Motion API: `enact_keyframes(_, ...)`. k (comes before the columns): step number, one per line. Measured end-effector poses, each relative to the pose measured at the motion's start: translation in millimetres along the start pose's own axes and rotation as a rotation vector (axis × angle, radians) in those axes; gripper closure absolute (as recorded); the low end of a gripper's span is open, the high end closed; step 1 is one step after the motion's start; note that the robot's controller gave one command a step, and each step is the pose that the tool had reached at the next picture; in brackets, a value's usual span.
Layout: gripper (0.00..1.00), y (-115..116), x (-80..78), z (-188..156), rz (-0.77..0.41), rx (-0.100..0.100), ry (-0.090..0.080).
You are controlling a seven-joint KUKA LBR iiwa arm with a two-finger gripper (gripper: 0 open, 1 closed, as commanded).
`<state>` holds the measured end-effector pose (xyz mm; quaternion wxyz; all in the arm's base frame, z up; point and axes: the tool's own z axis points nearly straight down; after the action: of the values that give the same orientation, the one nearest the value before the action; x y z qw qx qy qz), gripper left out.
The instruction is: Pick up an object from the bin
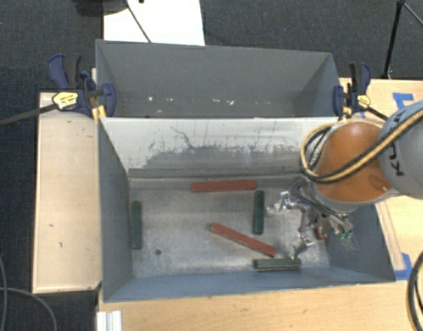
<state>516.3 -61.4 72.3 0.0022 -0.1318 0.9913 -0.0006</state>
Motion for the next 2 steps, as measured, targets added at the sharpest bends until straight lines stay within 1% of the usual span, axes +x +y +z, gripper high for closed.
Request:
enact_keyframes(1, 0.0, 0.5, -0.3, 0.0, -0.002, 0.0, 0.0)
enact_keyframes(2, 1.0, 42.7, -28.5, -2.0, 0.274, 0.002, -0.01)
